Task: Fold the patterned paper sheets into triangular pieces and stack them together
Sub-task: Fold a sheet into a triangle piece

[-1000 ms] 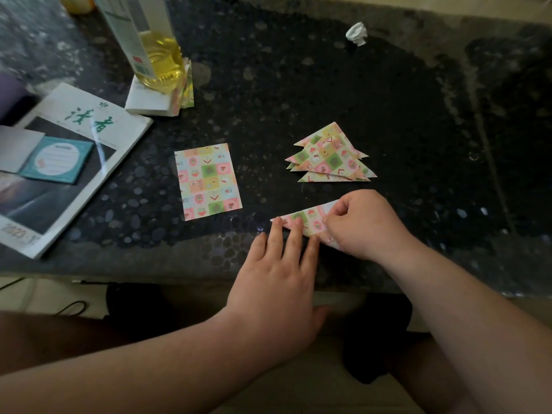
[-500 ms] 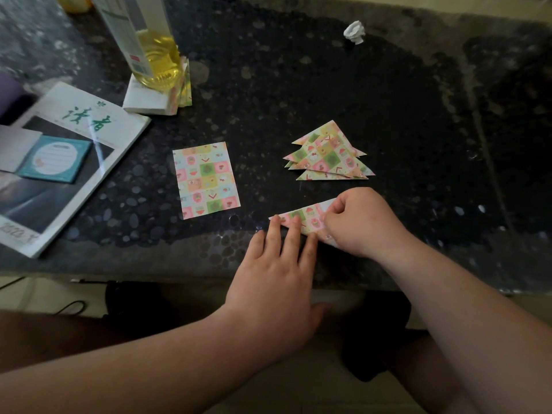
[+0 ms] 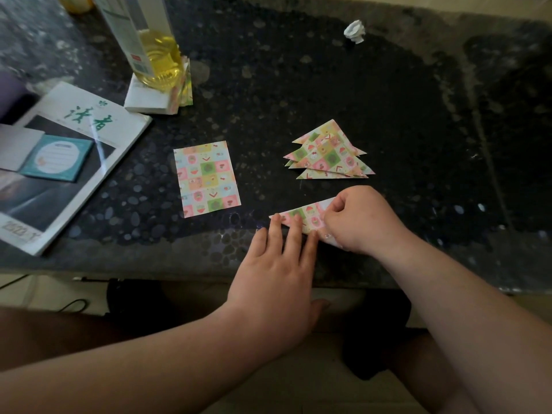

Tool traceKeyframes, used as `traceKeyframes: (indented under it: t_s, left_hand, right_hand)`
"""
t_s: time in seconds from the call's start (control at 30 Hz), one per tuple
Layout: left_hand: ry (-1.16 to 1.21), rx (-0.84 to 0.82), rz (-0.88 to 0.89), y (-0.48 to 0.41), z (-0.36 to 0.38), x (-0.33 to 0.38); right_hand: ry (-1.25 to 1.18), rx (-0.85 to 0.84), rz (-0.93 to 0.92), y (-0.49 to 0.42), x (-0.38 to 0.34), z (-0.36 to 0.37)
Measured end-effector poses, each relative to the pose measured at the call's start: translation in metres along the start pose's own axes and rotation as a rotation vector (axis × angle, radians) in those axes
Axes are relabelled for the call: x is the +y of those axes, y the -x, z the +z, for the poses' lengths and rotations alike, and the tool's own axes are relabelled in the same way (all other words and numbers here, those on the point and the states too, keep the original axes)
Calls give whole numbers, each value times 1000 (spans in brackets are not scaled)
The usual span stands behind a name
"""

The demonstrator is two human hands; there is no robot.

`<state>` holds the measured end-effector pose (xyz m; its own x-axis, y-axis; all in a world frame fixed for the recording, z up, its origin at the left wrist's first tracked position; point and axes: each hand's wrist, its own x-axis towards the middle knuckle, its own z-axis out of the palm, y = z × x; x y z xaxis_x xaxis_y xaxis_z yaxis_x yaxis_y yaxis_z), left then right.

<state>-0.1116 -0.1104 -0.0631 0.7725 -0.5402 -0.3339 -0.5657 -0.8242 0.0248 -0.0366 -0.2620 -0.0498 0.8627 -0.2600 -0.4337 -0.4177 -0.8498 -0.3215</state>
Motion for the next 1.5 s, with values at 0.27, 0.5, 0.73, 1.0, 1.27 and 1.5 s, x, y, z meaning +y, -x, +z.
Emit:
traceKeyframes:
  t_s: [0.27,0.5,0.73,1.0,1.27,1.5]
  left_hand:
    - [-9,-3,16,-2,3,6]
    - [-31,-64,33,-9,5,13]
    - [-79,-120,40,-7,0,9]
    - [-78,-85,-30,1,-6,-20]
    - [-104,-133,-115,11,-17,-35]
    - [-109,-132,-92,7,-22,-24]
  right_hand:
    - [-17,2,0,1,0,-2]
    - [-31,5,-6,1,1,-1]
    - [-20,6,-28,1,2,-1]
    - [-132,-15,-24,0,9,-4]
    - [-180,-33,-25,2,9,-6]
    - [-200,-45,-24,5,9,-9]
